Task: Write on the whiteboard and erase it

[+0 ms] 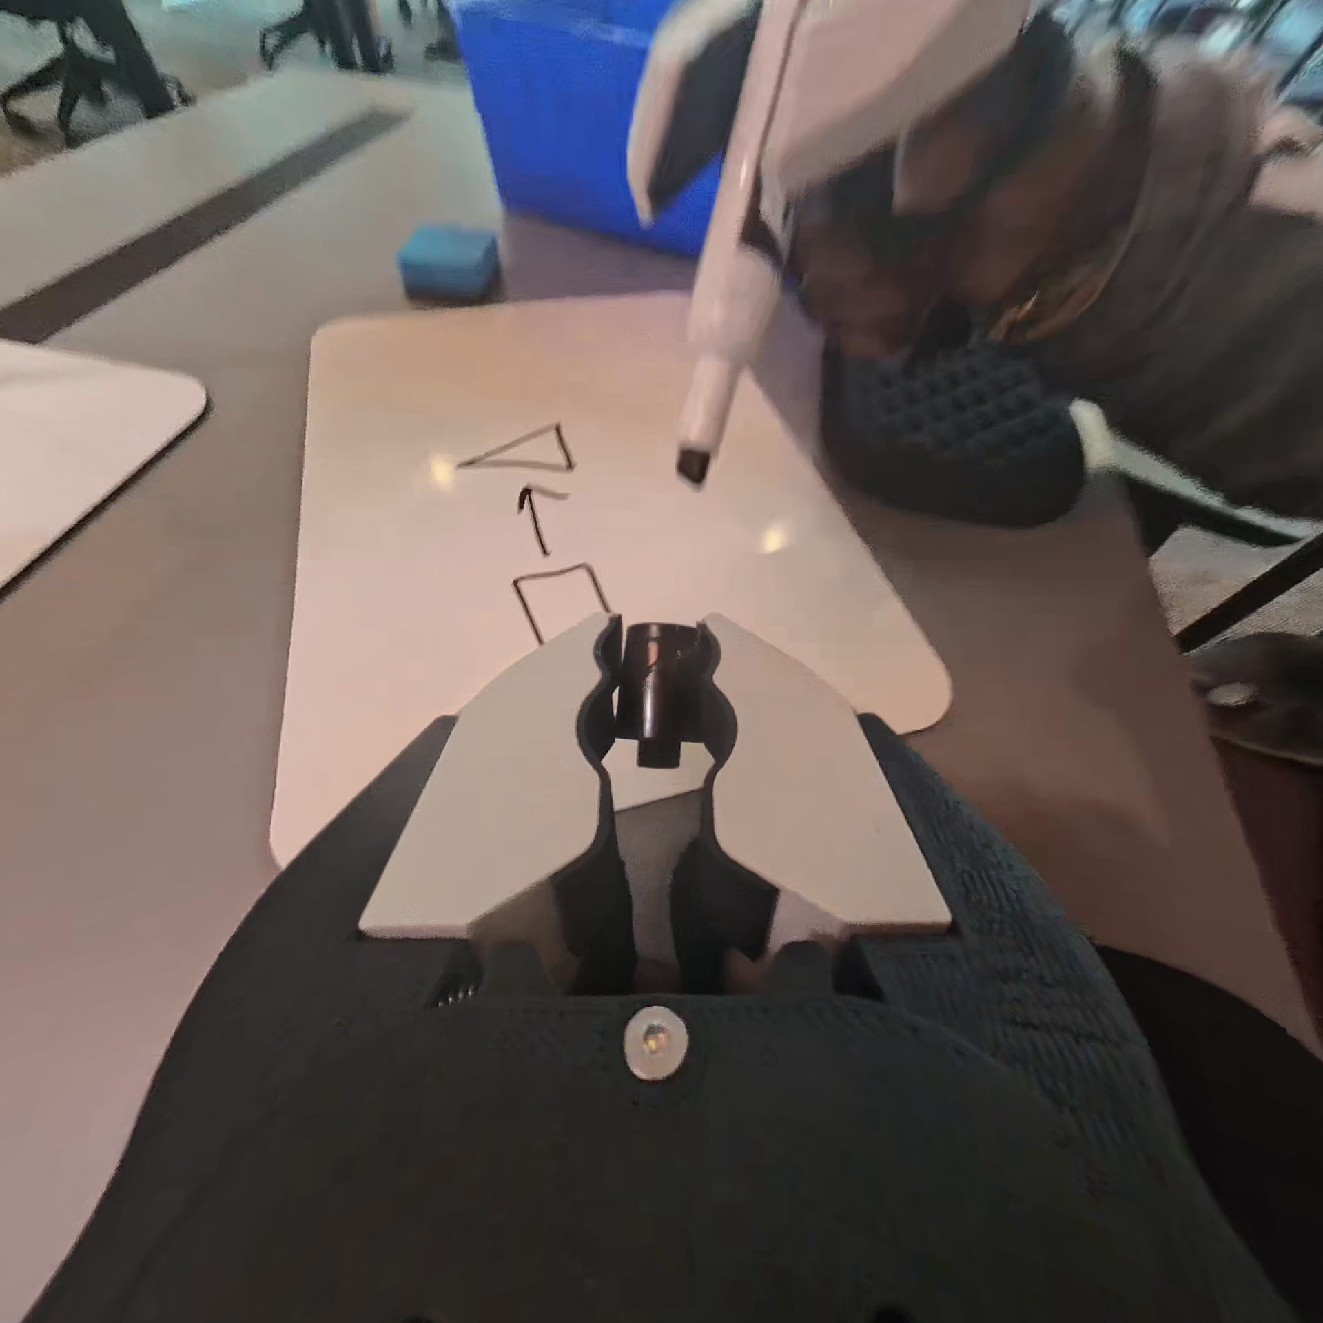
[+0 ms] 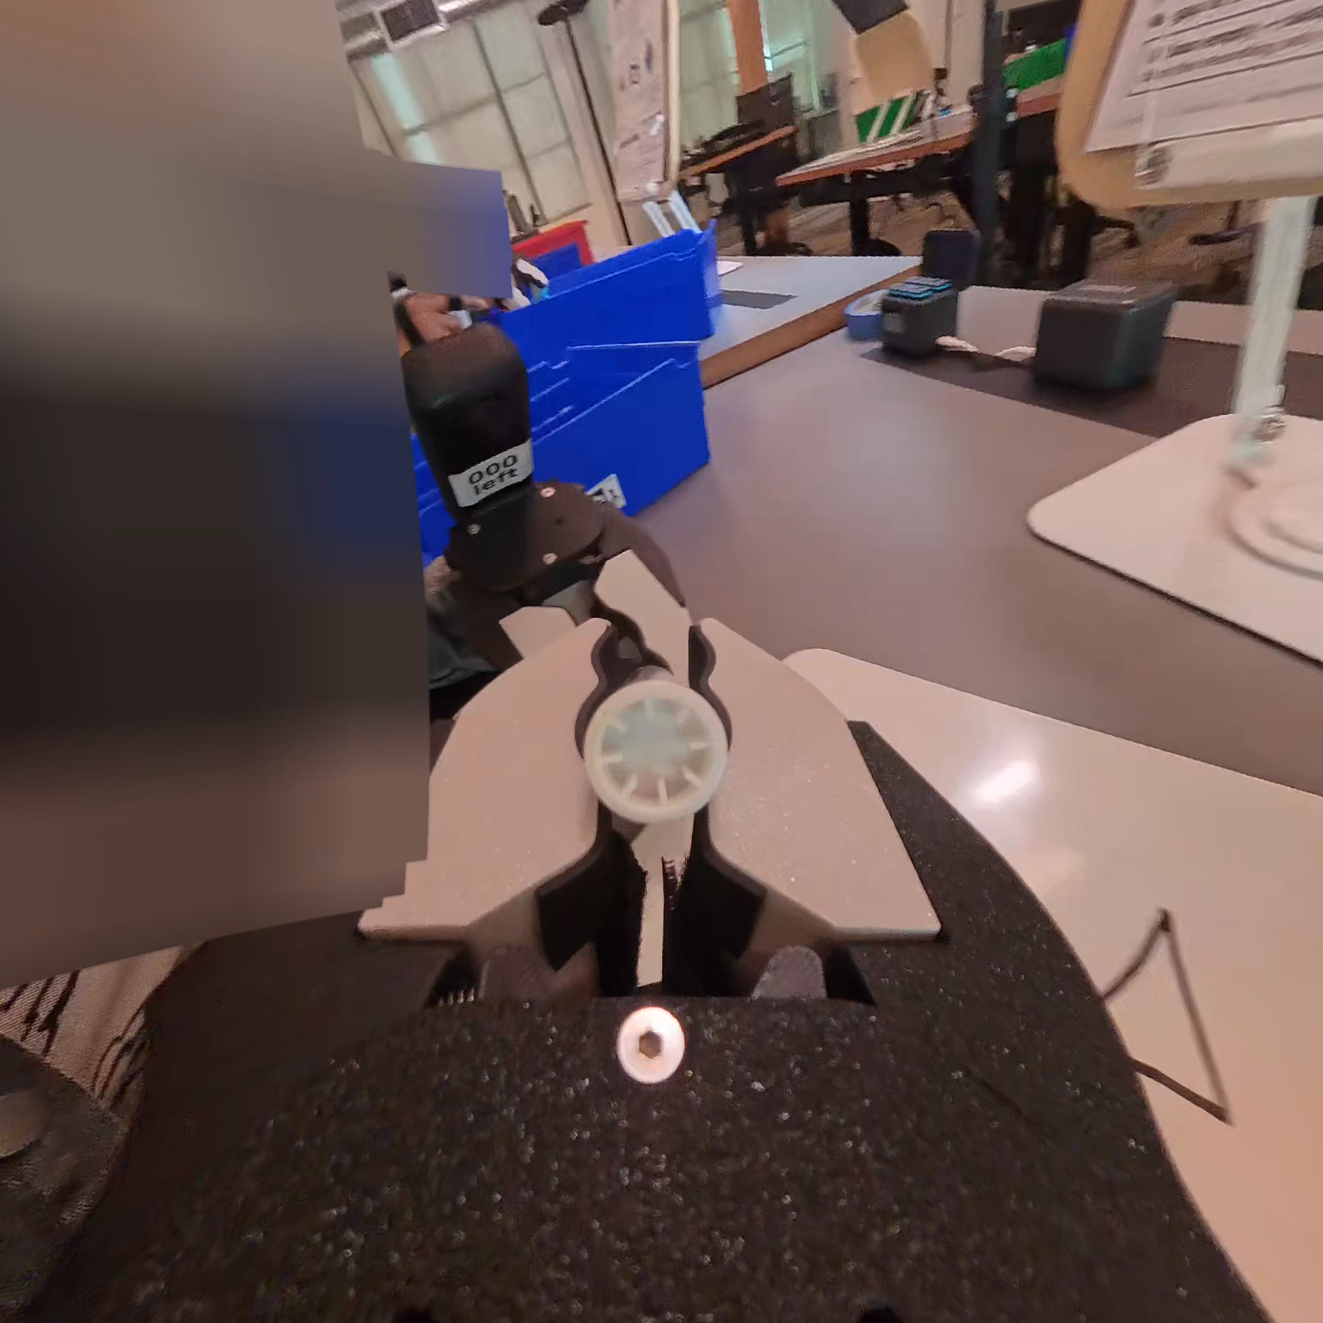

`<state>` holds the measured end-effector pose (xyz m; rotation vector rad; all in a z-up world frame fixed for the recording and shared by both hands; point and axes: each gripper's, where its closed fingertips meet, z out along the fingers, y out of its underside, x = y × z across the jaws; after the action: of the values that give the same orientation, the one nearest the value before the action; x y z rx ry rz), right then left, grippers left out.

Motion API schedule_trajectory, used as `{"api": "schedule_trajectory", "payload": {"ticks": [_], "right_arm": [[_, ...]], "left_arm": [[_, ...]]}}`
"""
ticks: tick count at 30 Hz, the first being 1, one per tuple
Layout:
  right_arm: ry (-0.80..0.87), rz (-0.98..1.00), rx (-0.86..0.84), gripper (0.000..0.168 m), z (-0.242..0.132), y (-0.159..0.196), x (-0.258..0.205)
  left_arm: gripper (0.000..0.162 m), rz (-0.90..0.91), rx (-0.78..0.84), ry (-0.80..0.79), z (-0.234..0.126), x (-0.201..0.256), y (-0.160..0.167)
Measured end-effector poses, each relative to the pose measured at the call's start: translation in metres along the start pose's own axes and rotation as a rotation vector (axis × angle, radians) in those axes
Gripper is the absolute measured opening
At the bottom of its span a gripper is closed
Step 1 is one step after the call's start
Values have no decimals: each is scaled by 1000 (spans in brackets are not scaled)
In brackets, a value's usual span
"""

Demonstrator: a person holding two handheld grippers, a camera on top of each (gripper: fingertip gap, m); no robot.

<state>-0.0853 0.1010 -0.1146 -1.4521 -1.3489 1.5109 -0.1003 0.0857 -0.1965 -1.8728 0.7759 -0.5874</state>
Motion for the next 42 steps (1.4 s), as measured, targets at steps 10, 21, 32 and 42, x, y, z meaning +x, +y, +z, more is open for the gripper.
{"api": "schedule_trajectory", "payload": {"ticks": [10,21,32,42], "right_arm": [[-123,82,27,20,26,11,-24],[-86,84,101,19,31,16,-23],[-212,125,192,20,29,2,-38],[-164,9,299,19,29,-12,-45]], "left_arm": [[19,74,149,103,-7,25,-25],[15,102,152,14,-14,16,-27],[14,3,263,140,-15,33,-41],[14,63,316,93,-15,39,-50]]}}
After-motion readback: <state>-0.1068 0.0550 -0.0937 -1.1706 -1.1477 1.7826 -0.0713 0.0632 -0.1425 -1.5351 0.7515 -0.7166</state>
